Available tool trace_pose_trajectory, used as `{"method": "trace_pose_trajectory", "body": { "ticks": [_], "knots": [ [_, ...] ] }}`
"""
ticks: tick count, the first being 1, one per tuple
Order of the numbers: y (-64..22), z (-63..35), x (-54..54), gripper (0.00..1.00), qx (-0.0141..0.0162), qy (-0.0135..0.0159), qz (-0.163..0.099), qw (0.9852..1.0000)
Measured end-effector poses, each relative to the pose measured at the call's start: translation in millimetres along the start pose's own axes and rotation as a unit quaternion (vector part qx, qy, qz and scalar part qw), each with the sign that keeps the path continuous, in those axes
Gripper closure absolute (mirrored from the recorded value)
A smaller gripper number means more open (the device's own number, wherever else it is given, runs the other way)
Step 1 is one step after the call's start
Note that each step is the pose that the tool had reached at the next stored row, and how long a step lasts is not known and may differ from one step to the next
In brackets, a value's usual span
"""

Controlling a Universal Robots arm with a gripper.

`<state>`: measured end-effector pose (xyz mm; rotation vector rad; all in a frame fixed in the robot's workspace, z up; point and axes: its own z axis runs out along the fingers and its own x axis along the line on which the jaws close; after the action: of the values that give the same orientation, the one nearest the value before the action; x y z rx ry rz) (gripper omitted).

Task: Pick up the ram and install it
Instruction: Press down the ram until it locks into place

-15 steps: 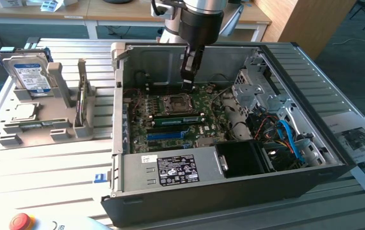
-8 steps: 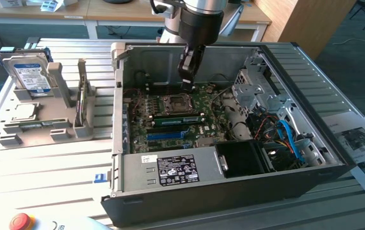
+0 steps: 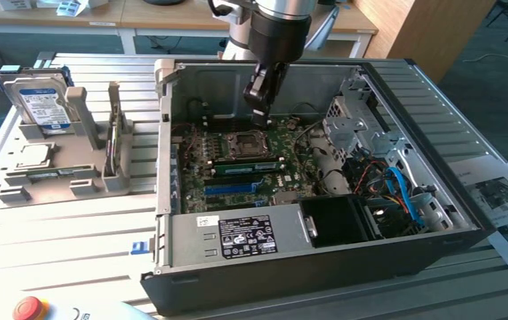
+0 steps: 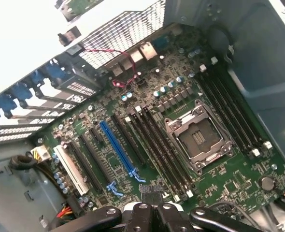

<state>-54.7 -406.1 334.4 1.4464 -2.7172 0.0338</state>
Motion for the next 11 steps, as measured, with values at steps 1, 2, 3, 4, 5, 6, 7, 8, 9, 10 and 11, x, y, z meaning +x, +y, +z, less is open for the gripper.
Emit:
{"method": "trace_pose_trajectory", "body": {
  "ticks": [1, 2, 3, 4, 5, 6, 7, 8, 9, 10, 11],
  "knots": [
    [0.0, 0.0, 0.0, 0.90, -0.0004, 0.0000, 0.005, 1.0000],
    [0.0, 0.0, 0.0, 0.90, -0.0007, -0.0001, 0.011, 0.9999],
    [0.0, 0.0, 0.0, 0.90, -0.0011, -0.0002, 0.016, 0.9999],
    [0.0, 0.0, 0.0, 0.90, -0.0015, -0.0002, 0.023, 0.9997],
    [0.0, 0.0, 0.0, 0.90, -0.0019, -0.0003, 0.029, 0.9996],
    [0.0, 0.0, 0.0, 0.90, -0.0023, -0.0004, 0.034, 0.9994],
    [0.0, 0.0, 0.0, 0.90, -0.0027, -0.0004, 0.040, 0.9992],
    [0.0, 0.0, 0.0, 0.90, -0.0030, -0.0005, 0.046, 0.9989],
    [0.0, 0.0, 0.0, 0.90, -0.0034, -0.0005, 0.051, 0.9987],
    [0.0, 0.0, 0.0, 0.90, -0.0038, -0.0006, 0.057, 0.9984],
    [0.0, 0.0, 0.0, 0.90, -0.0042, -0.0007, 0.062, 0.9980]
  ]
}}
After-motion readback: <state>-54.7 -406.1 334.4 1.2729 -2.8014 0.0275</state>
